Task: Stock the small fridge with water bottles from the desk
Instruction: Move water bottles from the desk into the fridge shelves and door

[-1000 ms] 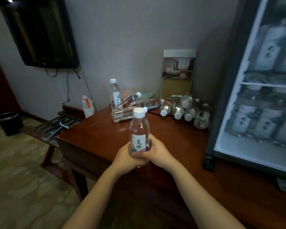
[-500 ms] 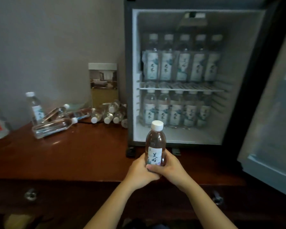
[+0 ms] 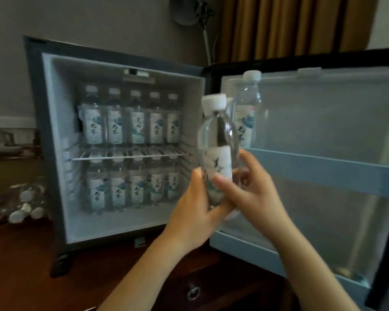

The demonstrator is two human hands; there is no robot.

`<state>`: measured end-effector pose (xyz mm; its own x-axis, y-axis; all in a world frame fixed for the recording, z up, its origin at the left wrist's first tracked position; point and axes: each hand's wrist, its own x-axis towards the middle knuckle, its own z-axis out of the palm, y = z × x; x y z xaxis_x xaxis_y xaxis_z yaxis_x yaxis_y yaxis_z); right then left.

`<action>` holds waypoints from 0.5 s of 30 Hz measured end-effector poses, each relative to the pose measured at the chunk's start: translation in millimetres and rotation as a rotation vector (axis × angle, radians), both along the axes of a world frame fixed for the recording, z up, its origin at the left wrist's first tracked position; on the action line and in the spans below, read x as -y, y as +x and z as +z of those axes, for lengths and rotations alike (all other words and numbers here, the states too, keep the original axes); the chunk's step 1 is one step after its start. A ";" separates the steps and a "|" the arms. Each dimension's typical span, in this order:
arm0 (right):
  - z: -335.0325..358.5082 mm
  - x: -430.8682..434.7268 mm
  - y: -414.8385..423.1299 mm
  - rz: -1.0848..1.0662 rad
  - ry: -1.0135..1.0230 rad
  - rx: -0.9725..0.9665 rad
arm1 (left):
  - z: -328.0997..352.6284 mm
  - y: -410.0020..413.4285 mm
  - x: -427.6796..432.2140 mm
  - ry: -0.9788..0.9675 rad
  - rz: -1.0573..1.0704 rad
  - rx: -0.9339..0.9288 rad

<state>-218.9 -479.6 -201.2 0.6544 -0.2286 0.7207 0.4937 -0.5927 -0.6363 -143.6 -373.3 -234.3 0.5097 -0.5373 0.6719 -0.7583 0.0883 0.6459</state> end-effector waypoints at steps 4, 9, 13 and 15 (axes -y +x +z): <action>66.0 17.8 -33.8 -0.068 -0.077 0.151 | 69.3 -15.8 36.8 -0.094 0.074 0.311; 107.6 48.2 -36.7 -0.225 -0.109 0.207 | 108.3 -22.1 83.3 -0.200 0.156 0.342; 102.9 71.4 -24.5 -0.273 -0.058 0.156 | 104.2 -16.0 107.9 -0.203 0.223 0.340; 94.1 79.9 -19.4 -0.274 -0.021 0.121 | 96.1 -11.5 113.2 -0.204 0.243 0.361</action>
